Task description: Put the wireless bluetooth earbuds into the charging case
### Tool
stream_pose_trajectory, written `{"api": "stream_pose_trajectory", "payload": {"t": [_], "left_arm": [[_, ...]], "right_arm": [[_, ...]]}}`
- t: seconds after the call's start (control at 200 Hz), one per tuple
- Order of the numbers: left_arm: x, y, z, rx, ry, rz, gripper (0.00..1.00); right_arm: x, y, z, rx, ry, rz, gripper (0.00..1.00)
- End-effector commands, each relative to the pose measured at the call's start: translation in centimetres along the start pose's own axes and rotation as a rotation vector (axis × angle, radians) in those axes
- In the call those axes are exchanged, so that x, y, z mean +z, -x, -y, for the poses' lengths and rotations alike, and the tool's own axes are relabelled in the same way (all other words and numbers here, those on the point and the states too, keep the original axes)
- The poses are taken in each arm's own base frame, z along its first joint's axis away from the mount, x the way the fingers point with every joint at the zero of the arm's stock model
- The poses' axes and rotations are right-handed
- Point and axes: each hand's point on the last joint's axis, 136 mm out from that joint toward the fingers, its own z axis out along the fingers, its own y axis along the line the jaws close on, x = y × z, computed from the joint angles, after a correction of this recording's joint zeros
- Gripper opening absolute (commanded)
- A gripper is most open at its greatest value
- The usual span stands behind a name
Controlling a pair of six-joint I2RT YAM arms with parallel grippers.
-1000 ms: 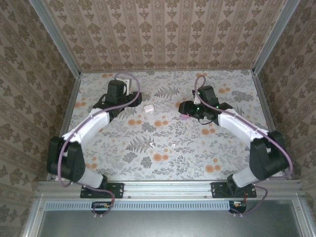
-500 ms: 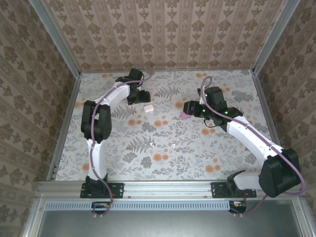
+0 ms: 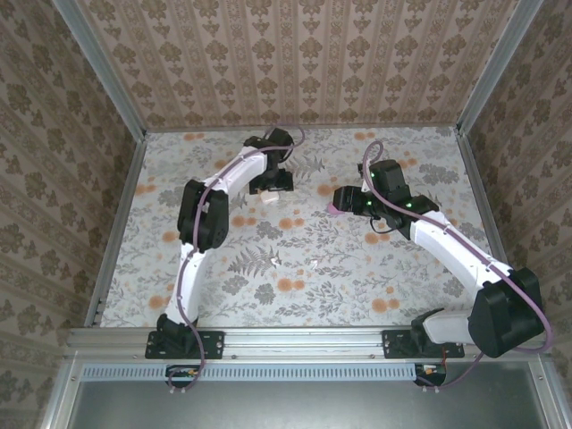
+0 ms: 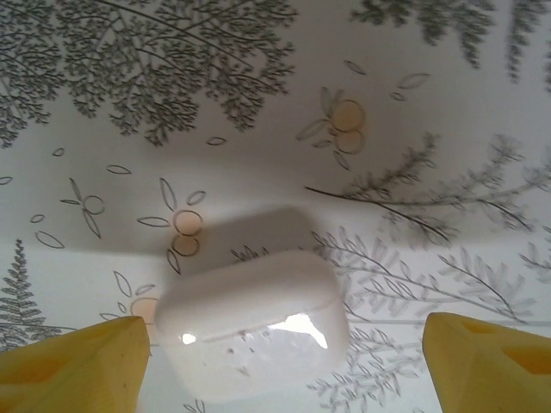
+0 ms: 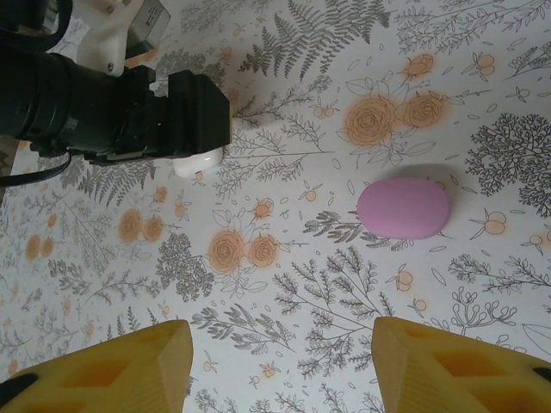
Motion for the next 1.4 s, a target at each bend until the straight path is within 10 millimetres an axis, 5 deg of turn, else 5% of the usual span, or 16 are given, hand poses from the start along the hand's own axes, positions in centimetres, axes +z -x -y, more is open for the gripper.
{"api": "stream_pose_trajectory", "payload": {"t": [0.0, 0.475, 0.78, 0.96, 1.145, 1.395], "left_arm": [[0.2, -0.6, -2.0, -0.047, 0.120, -0.030, 0.83], [1.7, -1.4, -1.2, -0.051, 0.091, -0.067, 0.68], [2.4, -2.9, -1.6, -0.036, 0.090, -0.100, 0.73], [2.3, -2.7, -1.1, -0.008, 0.056, -0.084, 0.66], [0.2, -3.4, 1.4, 0.115, -0.049, -0.052, 0.66], [-4.5, -7.9, 5.8, 0.375, -0.272, 0.148, 0.66]], "right_arm": [[-0.5, -0.5, 0.5, -0.014, -0.020, -0.006, 0.59], [-0.6, -1.3, 1.1, 0.007, -0.035, -0.013, 0.60], [-0.4, -1.3, 1.3, 0.022, -0.037, -0.017, 0.60], [-0.4, -1.3, 1.2, 0.027, -0.032, -0.015, 0.60], [-0.4, -1.4, 2.2, 0.060, -0.056, -0.030, 0.60], [-0.3, -1.8, 3.0, 0.141, 0.004, -0.092, 0.59]]}}
